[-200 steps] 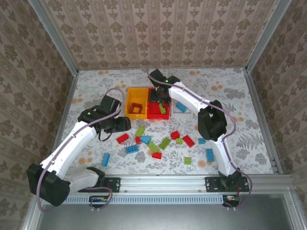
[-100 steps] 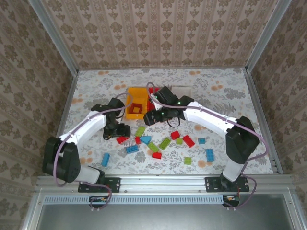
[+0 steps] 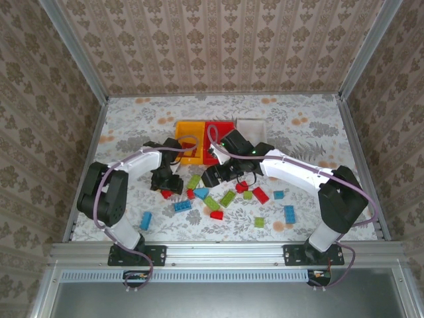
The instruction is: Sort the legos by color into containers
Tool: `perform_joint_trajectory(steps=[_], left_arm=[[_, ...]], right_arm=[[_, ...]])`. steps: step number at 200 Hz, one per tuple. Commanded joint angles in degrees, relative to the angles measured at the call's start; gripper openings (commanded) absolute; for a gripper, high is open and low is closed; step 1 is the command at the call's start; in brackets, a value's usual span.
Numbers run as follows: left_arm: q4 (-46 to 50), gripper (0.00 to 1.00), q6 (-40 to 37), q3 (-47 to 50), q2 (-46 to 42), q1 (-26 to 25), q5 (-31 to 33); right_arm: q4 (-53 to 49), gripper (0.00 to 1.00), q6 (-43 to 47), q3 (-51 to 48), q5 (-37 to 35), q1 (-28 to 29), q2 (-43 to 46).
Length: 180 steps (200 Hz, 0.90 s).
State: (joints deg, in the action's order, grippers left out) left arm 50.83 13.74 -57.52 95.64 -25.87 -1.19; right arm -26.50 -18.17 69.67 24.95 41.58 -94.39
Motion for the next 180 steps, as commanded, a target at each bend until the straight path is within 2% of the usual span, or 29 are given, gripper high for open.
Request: perform_joint_trajectory(steps=[1,38,56,82,104,137,159,163,180], left_arm=[[-1.19,0.49,-1.03,-1.02,1.24,-1.60,0.94],[-2.31,0.27,-0.34,0.24,-0.96,-2.16,1.74],[-1.26,0.23,0.40,-1.04,-3.40,-2.26,2.49],[1.40,0.21,3.25,-7.65,-6.93,-2.26,1.26],[1.56,0.21,6.19,-15.15,-6.02,-2.26,-0.55],[-0.50,0.21,8.28,-26.06,1.43,-1.27,-1.77],[-1.43,0.21,9.11,-33.86,8.64,-0.67,-1.96],[-1.76,0.21,9.35,-35.06,9.86,0.93,-1.84],[-2.64,0.22,10.38,-40.22,15.25,2.19,-3.49]], right_arm=[[0.94,0.76,-0.58,0.62,1.51,0.39,1.22],[0.69,0.73,-0.79,0.73,0.76,0.35,1.45],[0.34,0.71,-0.94,1.07,-0.84,0.22,2.19],[3.41,0.70,-3.61,0.39,-4.74,-1.33,5.28],[10.54,0.70,-6.88,-1.40,-9.02,-3.35,8.08],[16.37,0.70,-10.83,0.77,-12.61,-7.12,6.87],[16.66,0.69,-12.16,3.85,-12.39,-9.16,4.66],[16.54,0.69,-12.16,4.41,-12.32,-9.43,4.31],[15.87,0.69,-12.21,6.62,-11.79,-10.26,3.09]])
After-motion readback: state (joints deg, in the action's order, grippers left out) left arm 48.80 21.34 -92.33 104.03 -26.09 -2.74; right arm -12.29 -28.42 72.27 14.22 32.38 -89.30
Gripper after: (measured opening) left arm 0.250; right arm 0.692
